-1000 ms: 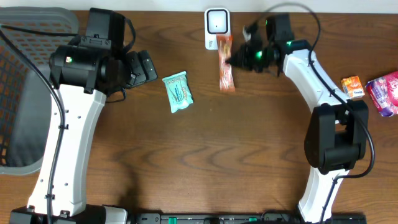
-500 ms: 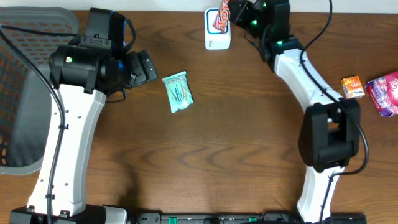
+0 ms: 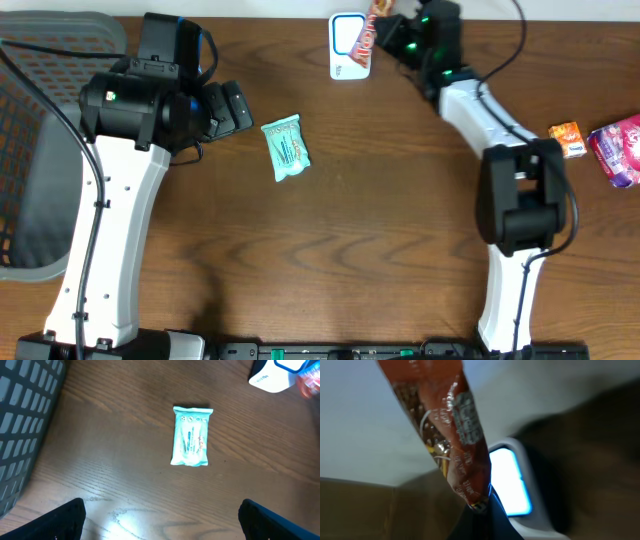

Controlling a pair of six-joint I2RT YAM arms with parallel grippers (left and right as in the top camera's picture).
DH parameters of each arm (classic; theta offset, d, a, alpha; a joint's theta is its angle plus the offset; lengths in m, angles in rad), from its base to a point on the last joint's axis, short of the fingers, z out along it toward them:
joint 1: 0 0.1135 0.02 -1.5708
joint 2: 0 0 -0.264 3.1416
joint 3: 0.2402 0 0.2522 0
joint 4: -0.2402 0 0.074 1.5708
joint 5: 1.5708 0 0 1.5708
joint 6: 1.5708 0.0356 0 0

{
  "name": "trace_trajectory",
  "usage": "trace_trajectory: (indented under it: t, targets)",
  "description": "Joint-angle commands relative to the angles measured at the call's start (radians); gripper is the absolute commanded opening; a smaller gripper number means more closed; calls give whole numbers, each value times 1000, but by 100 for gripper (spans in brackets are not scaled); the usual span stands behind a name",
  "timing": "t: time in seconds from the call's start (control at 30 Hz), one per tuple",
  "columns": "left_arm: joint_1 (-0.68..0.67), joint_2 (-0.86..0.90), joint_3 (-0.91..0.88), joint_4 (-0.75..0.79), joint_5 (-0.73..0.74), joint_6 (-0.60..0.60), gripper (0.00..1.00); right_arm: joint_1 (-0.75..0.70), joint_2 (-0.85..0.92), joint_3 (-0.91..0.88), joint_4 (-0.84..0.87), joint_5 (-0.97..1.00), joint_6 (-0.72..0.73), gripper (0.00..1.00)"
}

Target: Scan the item barcode

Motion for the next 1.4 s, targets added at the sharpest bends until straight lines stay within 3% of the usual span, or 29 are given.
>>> trace_trajectory:
  t: [0.0, 0.1, 0.27, 0.47, 0.6, 0.77, 0.8, 0.87, 0.97, 1.37]
  targets:
    - [3, 7, 2, -1, -16, 6, 98, -137, -147, 46, -119, -116, -71, 1]
    - [3, 7, 2, -1, -16, 6, 98, -240, -224, 46, -312, -101, -166, 1]
    - [3, 7, 2, -1, -16, 6, 98, -413, -312, 46, -702, 45, -443, 1]
    - [3, 7, 2, -1, -16, 6, 98, -583, -301, 45, -945, 222, -689, 1]
    - [3, 7, 2, -1, -16, 6, 98, -656, -275, 44, -999, 262, -803, 1]
    - [3, 7, 2, -1, -16, 6, 98, -702, -244, 44, -999, 354, -801, 9]
    - [3, 7, 2, -1, -16, 6, 98, -706, -241, 44, -999, 376, -797, 14]
    - [3, 8, 2, -1, -16, 6, 98, -706, -237, 44, -999, 418, -773, 35]
    - [3, 7, 2, -1, -16, 6, 98, -700, -237, 44, -1001, 415, -745, 59]
    - [3, 7, 2, -1, -16, 6, 98, -472, -237, 43, -1027, -179, -746, 57]
